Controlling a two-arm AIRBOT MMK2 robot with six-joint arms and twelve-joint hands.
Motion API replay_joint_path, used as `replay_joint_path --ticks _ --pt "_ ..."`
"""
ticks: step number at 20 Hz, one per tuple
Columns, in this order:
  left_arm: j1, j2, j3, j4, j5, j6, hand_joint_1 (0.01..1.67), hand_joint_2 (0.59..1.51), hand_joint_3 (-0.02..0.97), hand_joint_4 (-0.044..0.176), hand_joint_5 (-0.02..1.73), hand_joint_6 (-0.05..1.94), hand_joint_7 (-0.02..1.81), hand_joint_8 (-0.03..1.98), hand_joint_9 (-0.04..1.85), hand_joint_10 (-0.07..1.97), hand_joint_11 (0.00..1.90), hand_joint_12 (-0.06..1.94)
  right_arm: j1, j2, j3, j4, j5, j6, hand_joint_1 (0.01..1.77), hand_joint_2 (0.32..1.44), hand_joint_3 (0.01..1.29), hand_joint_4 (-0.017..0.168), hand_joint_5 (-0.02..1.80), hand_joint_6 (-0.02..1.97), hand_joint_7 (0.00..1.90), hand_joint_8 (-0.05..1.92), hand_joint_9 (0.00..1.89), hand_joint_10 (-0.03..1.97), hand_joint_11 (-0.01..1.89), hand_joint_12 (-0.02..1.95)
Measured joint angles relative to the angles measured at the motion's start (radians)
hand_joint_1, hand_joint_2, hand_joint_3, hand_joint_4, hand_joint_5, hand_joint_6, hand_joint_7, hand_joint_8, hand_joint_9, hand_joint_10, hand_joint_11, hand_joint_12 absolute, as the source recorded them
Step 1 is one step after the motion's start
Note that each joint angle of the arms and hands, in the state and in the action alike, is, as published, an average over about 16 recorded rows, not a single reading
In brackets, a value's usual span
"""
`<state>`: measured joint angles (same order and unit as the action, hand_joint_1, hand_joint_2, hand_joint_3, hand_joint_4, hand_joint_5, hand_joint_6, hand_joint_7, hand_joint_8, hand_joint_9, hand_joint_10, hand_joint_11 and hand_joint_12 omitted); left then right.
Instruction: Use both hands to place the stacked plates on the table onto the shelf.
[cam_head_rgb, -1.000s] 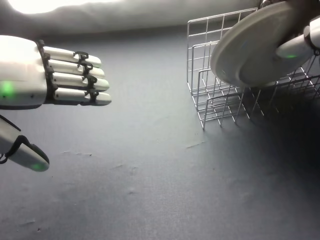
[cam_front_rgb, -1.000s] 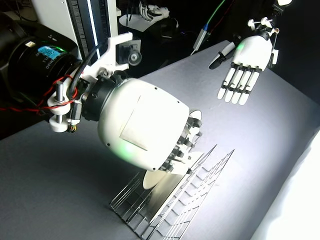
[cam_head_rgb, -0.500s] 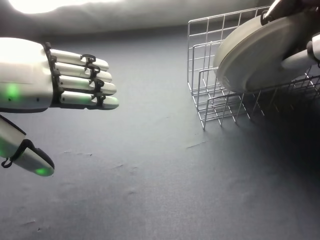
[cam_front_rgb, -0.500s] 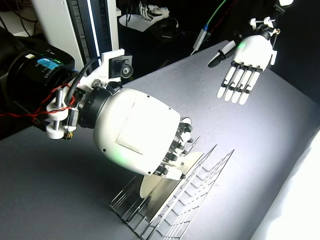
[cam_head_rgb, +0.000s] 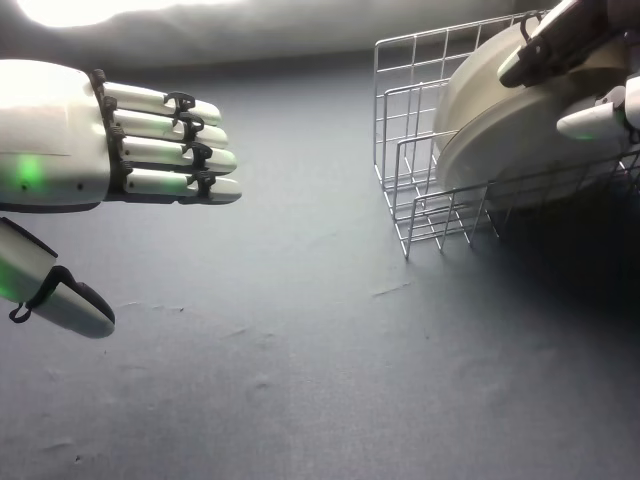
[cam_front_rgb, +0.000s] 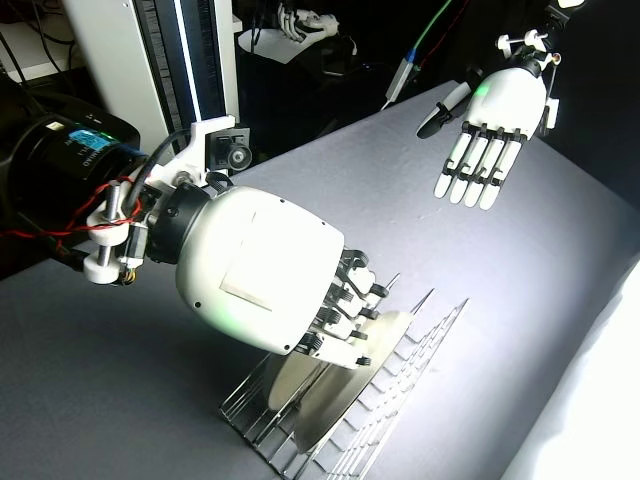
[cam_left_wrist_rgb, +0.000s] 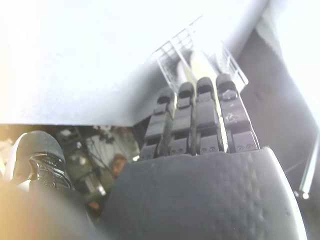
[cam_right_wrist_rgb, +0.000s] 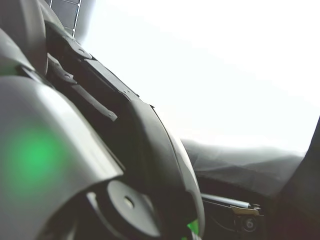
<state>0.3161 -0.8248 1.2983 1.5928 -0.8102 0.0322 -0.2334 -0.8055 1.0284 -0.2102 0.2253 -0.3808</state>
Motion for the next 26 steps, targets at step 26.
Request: replay_joint_path --ticks 26 --pt "0.013 -0.002 -0.007 -0.007 -0.015 -0.026 0.06 1.096 0.005 0.004 0.21 0.36 0.25 0.32 0.21 0.32 0.12 0.41 -0.026 -0.070 -0.065 -0.529 0.366 -0.039 0.83 1.06 0.01 0.004 0.56 0.14 0.60 0.20 0.57 0.24 0.18 1.18"
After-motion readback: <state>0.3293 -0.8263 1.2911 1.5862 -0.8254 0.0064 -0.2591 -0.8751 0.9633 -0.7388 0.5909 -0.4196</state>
